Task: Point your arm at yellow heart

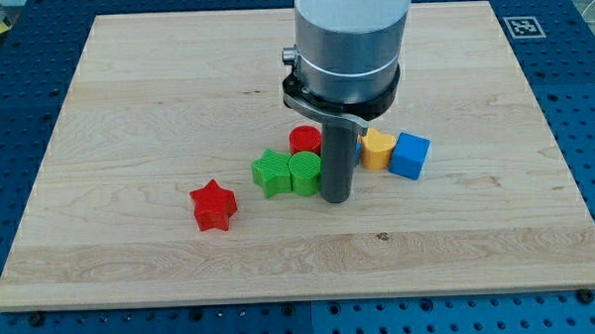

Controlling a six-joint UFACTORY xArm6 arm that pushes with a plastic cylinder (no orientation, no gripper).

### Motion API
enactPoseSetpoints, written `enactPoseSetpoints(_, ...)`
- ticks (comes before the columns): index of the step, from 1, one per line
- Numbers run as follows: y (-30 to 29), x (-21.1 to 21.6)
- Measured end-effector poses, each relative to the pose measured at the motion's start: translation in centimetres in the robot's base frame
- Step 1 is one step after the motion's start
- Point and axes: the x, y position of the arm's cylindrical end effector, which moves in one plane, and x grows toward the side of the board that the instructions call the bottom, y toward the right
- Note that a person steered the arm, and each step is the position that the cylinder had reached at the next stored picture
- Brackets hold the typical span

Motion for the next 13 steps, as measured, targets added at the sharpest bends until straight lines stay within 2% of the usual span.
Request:
enactPoseSetpoints(8,0.5,2.3)
enactPoseSetpoints(9,3.2,3.8)
enactPoseSetpoints(10,6.5,3.7)
enactPoseSetpoints(13,5.9,1.5)
